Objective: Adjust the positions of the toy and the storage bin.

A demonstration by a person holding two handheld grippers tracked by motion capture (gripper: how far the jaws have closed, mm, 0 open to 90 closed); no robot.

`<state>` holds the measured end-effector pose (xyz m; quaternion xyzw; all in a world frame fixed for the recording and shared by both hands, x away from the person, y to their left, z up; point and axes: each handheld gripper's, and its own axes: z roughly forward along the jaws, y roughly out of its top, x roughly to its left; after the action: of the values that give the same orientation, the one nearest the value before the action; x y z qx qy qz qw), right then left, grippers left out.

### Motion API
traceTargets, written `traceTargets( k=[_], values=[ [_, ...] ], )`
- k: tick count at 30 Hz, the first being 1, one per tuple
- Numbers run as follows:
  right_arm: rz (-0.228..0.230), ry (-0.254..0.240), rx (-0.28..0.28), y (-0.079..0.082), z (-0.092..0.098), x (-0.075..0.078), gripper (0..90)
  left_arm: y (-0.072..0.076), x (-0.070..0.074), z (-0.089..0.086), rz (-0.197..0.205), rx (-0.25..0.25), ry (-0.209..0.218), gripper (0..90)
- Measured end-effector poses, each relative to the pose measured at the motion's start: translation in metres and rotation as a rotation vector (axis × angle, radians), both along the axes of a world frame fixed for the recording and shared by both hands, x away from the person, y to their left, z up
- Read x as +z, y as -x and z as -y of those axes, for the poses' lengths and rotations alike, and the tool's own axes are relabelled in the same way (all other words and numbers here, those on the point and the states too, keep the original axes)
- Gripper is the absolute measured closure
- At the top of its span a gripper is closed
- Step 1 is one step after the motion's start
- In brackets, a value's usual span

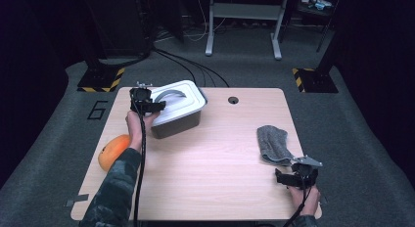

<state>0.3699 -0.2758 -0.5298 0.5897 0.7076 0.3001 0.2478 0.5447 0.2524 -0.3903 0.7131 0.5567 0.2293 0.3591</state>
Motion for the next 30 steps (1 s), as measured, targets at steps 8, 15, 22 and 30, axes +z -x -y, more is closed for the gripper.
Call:
traceTargets(
  k=[8,15,22,30],
  values=[
    [0.0,0.0,0.0,0.0,0.0,0.0,0.2,-0.005,-0.005,0.002,0.035,0.03,-0.02,56.3],
    [0.0,0.0,0.0,0.0,0.0,0.0,0.2,-0.003,-0.007,0.007,0.061,-0.013,-0.098,64.3],
    [0.002,0.002,0.003,0.0,0.0,0.0,0.2,0.001,-0.011,0.011,0.093,-0.049,-0.07,65.5],
    [0.004,0.003,0.004,0.0,0.0,0.0,0.2,0.005,-0.012,0.017,0.102,-0.125,-0.064,65.7]
  ],
)
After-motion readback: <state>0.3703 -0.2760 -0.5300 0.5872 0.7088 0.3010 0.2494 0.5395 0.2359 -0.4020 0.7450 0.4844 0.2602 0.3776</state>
